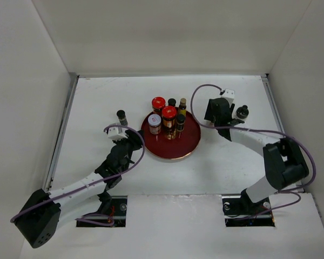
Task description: Organize the condiment bottles
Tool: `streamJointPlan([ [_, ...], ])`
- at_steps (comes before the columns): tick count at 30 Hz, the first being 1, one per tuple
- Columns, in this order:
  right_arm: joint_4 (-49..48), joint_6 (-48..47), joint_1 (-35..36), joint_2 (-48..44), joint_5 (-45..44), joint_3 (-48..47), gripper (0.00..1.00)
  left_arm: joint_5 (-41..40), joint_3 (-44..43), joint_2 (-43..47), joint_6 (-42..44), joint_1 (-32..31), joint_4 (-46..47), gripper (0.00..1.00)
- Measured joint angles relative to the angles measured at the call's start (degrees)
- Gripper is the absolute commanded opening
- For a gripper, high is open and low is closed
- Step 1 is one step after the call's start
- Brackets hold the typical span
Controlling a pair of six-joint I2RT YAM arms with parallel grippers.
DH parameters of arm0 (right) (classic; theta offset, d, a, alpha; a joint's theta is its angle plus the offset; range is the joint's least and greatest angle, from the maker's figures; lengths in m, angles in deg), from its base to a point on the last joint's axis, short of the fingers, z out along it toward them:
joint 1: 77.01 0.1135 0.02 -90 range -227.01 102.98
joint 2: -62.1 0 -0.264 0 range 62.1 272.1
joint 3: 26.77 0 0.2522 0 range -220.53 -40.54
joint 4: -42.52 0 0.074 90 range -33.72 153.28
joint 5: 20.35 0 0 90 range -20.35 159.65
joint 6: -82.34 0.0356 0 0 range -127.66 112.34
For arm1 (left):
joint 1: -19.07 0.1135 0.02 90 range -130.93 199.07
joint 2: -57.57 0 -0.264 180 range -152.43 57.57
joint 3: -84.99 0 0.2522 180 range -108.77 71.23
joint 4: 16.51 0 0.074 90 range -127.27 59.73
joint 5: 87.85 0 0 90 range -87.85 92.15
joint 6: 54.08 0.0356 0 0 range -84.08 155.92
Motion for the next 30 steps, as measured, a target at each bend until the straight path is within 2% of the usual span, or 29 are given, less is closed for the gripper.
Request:
streamJointPlan([
  [5, 2.43, -0.02, 6.21, -8.22, -0.20, 1.88, 0.53, 0.22, 0.07, -0.31, -0.83, 0.52, 0.09, 0.42],
  [8, 1.49, 0.26, 10.27, -10.03, -0.15, 1.84, 0.53, 0.37, 0.07, -1.38, -1.09, 0.90, 0.15, 0.42],
  [13, 1.40, 1.18, 14.73, -8.26, 0.37, 1.81, 0.53, 0.57, 0.09, -1.25, -1.25, 1.11, 0.07, 0.43],
  [19, 1.55, 2.49, 15.58, -3.08, 1.03, 1.64, 0.58, 0.81, 0.13, -0.11, -1.44, 2.16, 0.02, 0.43],
  [21, 1.42, 3.06, 15.61, -1.57, 1.18, 1.53, 0.63, 0.85, 0.13, 0.20, -1.44, 2.51, 0.04, 0.43],
  [26, 0.70, 4.55, 15.82, -1.11, 1.14, 1.01, 0.86, 1.07, 0.13, 0.13, -1.44, 3.19, -0.48, 0.45],
  [30, 0.02, 4.87, 16.02, -1.62, 0.85, 1.03, 0.95, 0.98, 0.11, -0.81, -1.38, 4.42, -1.38, 0.54],
])
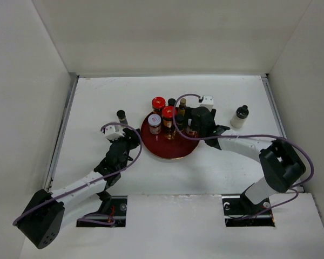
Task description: Organize the condiment bottles
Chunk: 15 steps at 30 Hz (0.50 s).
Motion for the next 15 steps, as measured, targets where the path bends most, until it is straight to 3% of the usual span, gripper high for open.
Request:
streamJointPlan([
  [4, -0.35, 0.39, 0.00, -4.13, -0.24, 1.38, 1.00, -1.62, -0.42, -2.36, 0.28, 1.64, -2.25, 0.65],
  [9, -2.38, 0.46, -0.22, -12.68, -0.24, 5.35, 0.96, -5.66, -3.63, -2.97, 1.42, 2.10, -8.92, 0.74],
  [11, -3.32, 0.70, -0.52, -16.20, -0.15, 8.37, 0.84, -7.17, -7.26, -2.99, 1.92, 2.10, -13.00, 0.77],
  [14, -5.11, 0.92, -0.94, -19.78, 0.02, 13.00, 0.46, -8.55, -15.19, -5.25, 2.64, 2.82, -18.27, 0.82],
  [15, -5.31, 1.16, -1.01, -20.57, 0.11, 14.34, 0.40, -8.72, -17.77, -6.71, 2.86, 3.43, -19.45, 0.82],
])
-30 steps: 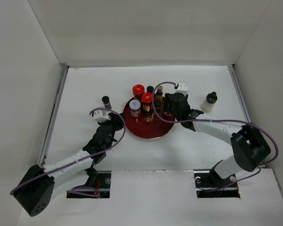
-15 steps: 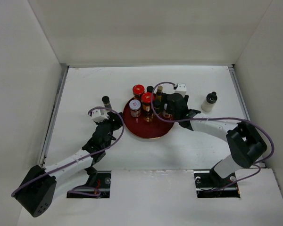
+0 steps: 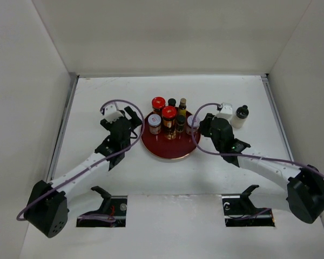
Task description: Organize the condiment bottles
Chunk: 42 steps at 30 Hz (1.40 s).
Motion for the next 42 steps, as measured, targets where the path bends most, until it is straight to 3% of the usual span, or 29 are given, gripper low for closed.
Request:
streamJointPlan([
  [2, -0.15, 0.72, -0.20, -0.94, 0.46, 1.77, 0.32, -0.11, -5.44, -4.09, 0.35, 1.70, -2.14, 0.82],
  [5, -0.81, 1.53, -0.20, -1.81, 1.36, 3.13, 0.33, -0.11, -11.02, -10.54, 0.83, 4.22, -4.79, 0.82],
  [8, -2.23, 2.03, -0.20, -2.08, 1.77, 3.65, 0.48, -0.33, -13.33, -15.72, 1.55, 5.95, -6.97, 0.80],
  [11, -3.80, 2.43, -0.20, -2.51, 2.23, 4.57, 0.68, -0.37, -14.73, -19.61, 2.43, 7.28, -8.68, 0.78],
  [14, -5.25, 2.54, -0.20, -3.39, 2.69, 5.70, 0.75, 0.09, -16.55, -22.97, 3.08, 9.09, -9.73, 0.77],
  [23, -7.39, 2.51, -0.20, -3.80, 4.13, 6.21, 0.75, 0.98, -19.45, -28.15, 4.81, 12.09, -10.08, 0.72],
  [33, -7.45, 2.49, -0.20, -3.21, 4.59, 6.21, 0.75, 1.86, -22.56, -31.91, 7.02, 12.76, -8.90, 0.59],
  [38, -7.50, 2.49, -0.37, -3.21, 4.74, 6.21, 0.75, 2.08, -22.71, -33.53, 7.26, 13.62, -8.61, 0.37],
  [42, -7.50, 2.49, -0.42, -3.21, 4.83, 6.21, 0.75, 2.12, -22.71, -33.59, 7.43, 13.42, -8.46, 0.30],
])
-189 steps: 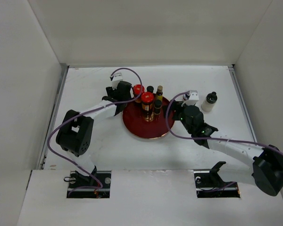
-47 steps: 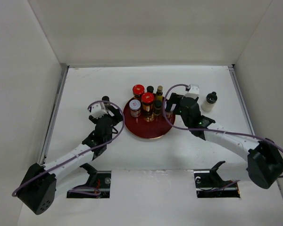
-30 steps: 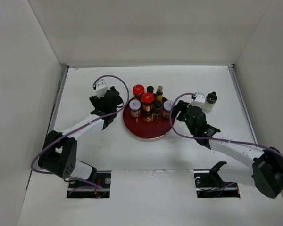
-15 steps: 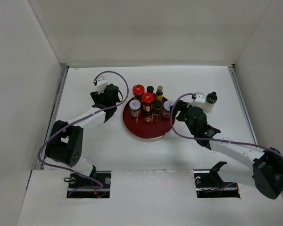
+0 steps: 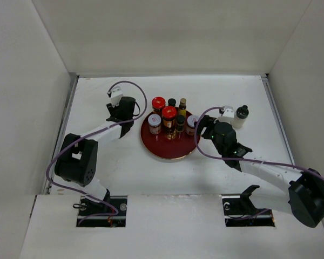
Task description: Organize the condiment bottles
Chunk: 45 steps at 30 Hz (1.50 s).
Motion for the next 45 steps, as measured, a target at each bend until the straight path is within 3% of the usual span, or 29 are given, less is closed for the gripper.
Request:
streamJointPlan([
  [4, 0.02, 0.00, -0.15, 0.00, 0.04, 0.00, 0.76, -0.39, 1.33, 2.78, 0.00, -2.01, -0.09, 0.30],
  [11, 0.00, 0.00, -0.15, 0.00, 0.13, 0.00, 0.76, -3.26, 8.85, 23.89, -0.44, -10.93, -4.09, 0.30],
  [16, 0.02, 0.00, -0.15, 0.00, 0.13, 0.00, 0.75, -4.70, 9.33, 31.45, -2.23, -18.73, -8.74, 0.30],
  [23, 0.02, 0.00, -0.81, -1.31, 0.13, 0.74, 0.76, -4.66, 9.57, 29.81, -3.89, -27.76, -11.93, 0.30],
  [34, 0.00, 0.00, -1.40, -1.68, 0.11, 0.79, 0.76, -4.48, 13.53, 21.00, -4.94, -31.32, -6.62, 0.32],
  [45, 0.02, -0.09, -1.40, -1.77, 0.11, 0.81, 0.85, -3.89, 15.63, 17.49, -4.90, -31.36, -2.14, 0.51],
])
